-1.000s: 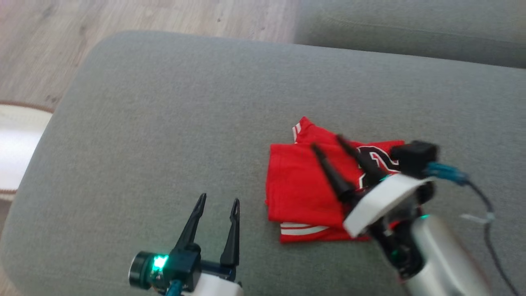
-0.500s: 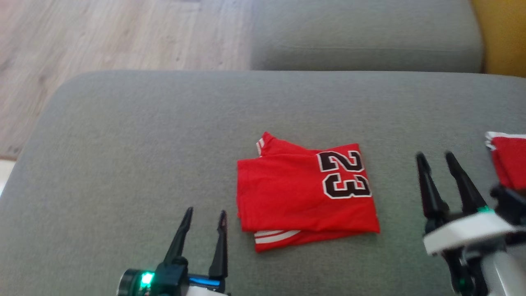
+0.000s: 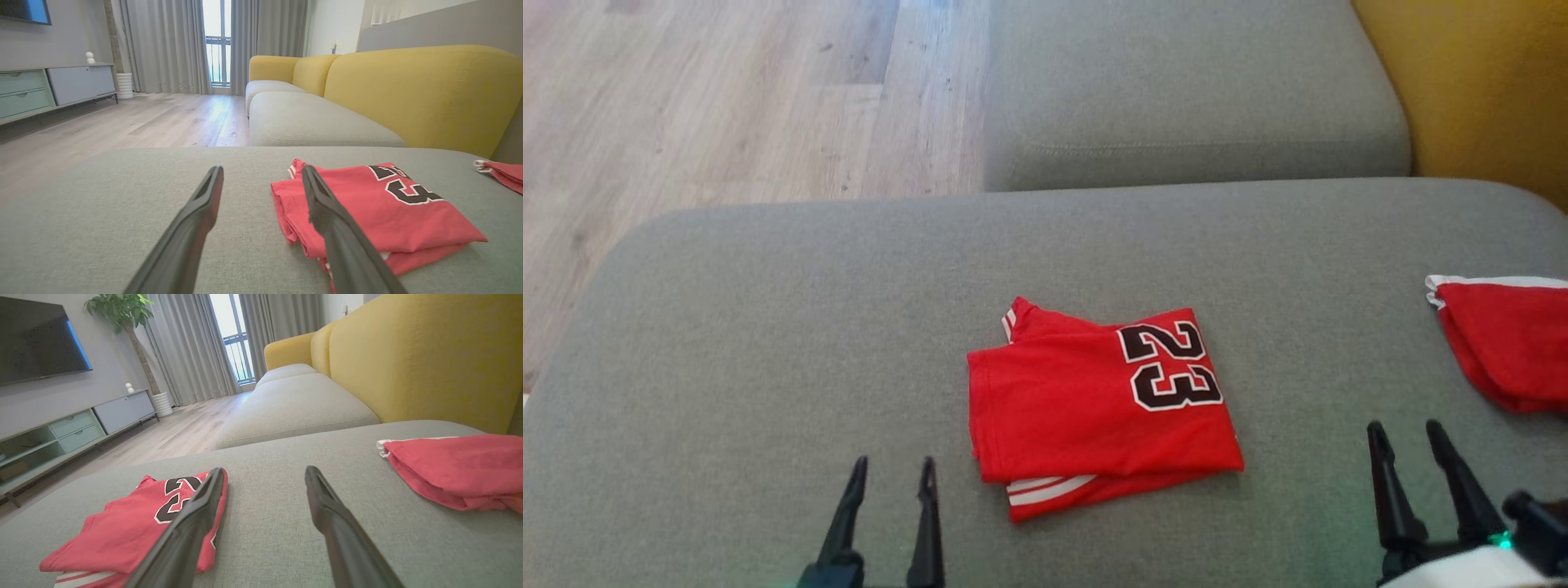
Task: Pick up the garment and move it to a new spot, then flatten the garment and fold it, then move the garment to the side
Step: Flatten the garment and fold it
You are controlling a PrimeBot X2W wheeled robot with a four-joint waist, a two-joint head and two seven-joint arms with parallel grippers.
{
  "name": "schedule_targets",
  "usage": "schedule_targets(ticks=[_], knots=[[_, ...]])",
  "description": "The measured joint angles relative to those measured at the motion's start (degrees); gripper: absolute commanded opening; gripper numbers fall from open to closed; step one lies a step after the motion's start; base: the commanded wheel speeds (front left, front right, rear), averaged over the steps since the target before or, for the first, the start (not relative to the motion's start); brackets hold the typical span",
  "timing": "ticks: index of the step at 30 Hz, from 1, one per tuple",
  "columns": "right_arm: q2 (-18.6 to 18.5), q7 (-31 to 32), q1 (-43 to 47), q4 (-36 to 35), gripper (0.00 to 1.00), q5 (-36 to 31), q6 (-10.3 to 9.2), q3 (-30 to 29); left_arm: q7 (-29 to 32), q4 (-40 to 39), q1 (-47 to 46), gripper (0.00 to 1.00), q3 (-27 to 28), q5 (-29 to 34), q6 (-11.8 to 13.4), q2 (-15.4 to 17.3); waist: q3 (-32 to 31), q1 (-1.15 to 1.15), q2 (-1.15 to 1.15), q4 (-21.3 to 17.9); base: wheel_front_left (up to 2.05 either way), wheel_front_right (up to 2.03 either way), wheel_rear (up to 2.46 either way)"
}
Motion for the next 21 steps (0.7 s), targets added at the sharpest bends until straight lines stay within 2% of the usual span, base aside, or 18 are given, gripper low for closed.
schedule_targets(ticks=[9, 21], knots=[[1.2, -1.0, 1.7, 1.1, 1.00, -1.3, 0.00, 0.8, 0.0, -0.2, 3.0, 1.00, 2.0, 1.0, 0.3, 0.0, -2.0, 0.00, 0.00, -0.7, 0.00, 0.00, 0.00], [1.2, -1.0, 1.7, 1.2, 1.00, -1.2, 0.00, 2.1, 0.0, 0.6, 3.4, 1.00, 3.0, 2.1, -1.2, -0.8, -2.9, 0.01, -0.01, -0.9, 0.00, 0.00, 0.00]])
